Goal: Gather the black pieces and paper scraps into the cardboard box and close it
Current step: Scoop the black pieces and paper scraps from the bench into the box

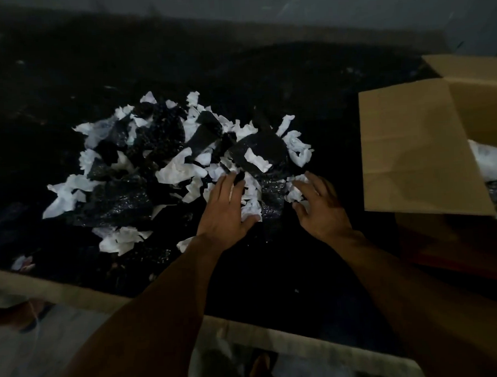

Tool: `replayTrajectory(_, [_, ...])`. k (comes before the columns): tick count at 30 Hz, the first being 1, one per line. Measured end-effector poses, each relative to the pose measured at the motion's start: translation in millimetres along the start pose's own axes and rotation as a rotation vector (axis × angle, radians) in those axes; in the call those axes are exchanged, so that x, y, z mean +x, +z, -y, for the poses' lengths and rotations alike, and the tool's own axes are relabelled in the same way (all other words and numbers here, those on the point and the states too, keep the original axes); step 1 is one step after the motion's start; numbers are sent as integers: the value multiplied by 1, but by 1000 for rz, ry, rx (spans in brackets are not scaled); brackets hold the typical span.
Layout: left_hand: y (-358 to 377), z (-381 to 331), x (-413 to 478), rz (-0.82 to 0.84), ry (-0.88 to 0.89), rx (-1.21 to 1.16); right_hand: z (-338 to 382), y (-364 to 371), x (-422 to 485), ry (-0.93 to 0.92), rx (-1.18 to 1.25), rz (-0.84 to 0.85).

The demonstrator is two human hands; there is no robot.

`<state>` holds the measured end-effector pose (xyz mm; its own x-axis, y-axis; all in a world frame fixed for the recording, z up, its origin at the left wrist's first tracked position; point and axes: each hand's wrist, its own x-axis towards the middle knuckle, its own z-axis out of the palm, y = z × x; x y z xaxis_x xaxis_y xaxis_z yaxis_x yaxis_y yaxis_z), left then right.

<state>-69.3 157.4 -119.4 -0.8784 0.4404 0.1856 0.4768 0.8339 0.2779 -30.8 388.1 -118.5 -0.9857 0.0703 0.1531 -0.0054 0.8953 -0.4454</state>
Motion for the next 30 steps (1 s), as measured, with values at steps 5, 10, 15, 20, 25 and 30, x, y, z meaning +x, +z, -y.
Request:
replayTrajectory(5, [21,12,17,137,-46,-9,-11,17,20,-68,-5,80])
replayTrajectory(10, [38,16,16,93,-54,-21,-20,37,21,-112,-11,87])
replayTrajectory(15, [57,10,3,-130,-72,-106,-22,42,12,-196,-40,-213])
replayTrajectory(20, [53,12,4,-174,-46,-120,-24,45,11,-157,-72,-227])
replayTrajectory(25, [46,9,3,-94,-103,-152,-22,42,11,-154,56,-206])
replayTrajectory(30, [36,-1,7,-19,-41,-15,-15,40,12,-105,93,-115])
